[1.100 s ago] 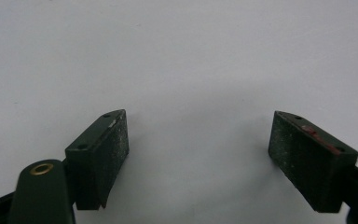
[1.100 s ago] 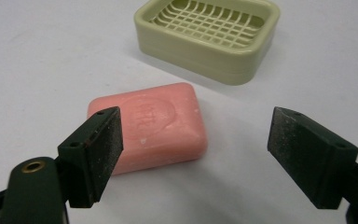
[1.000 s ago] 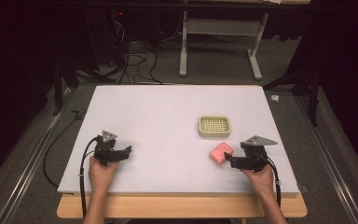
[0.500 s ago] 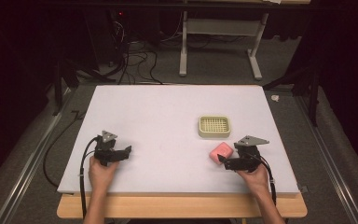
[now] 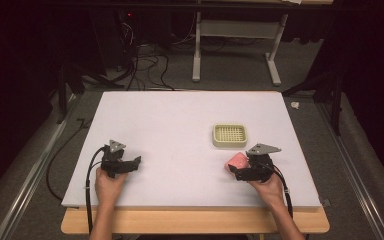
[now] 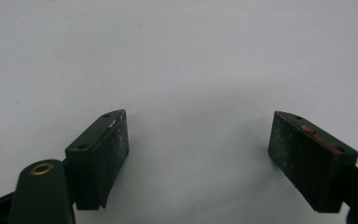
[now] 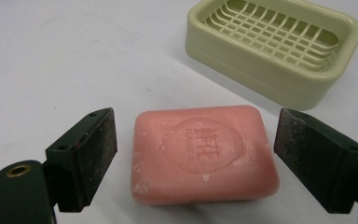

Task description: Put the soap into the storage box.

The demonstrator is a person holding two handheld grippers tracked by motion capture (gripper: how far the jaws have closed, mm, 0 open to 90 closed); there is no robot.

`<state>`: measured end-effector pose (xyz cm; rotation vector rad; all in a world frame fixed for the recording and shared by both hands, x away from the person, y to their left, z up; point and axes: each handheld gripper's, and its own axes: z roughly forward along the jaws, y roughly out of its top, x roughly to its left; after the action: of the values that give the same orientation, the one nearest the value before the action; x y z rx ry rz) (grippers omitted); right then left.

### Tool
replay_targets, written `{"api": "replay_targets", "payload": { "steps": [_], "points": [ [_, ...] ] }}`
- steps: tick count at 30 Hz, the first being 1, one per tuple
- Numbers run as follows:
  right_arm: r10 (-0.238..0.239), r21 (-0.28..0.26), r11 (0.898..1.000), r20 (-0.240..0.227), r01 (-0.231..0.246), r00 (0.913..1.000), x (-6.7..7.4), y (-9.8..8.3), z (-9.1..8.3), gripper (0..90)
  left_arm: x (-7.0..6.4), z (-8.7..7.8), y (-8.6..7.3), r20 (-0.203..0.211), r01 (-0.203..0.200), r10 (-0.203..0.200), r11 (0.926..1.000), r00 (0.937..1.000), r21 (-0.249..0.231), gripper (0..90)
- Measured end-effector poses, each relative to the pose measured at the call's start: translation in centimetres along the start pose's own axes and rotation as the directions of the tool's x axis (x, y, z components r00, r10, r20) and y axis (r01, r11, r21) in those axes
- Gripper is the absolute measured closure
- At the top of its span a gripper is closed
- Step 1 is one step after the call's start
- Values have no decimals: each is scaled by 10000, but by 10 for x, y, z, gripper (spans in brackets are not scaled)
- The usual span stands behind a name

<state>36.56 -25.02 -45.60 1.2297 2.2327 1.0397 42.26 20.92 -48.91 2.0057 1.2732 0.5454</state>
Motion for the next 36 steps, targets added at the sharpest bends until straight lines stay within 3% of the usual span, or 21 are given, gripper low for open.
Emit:
{"api": "replay_targets", "payload": {
  "steps": [36],
  "points": [
    [-249,735,9970,86,242,9997,-2,-2,23,123,0,0,0,4,2,-2,10000,10000,15,206]
  ]
}}
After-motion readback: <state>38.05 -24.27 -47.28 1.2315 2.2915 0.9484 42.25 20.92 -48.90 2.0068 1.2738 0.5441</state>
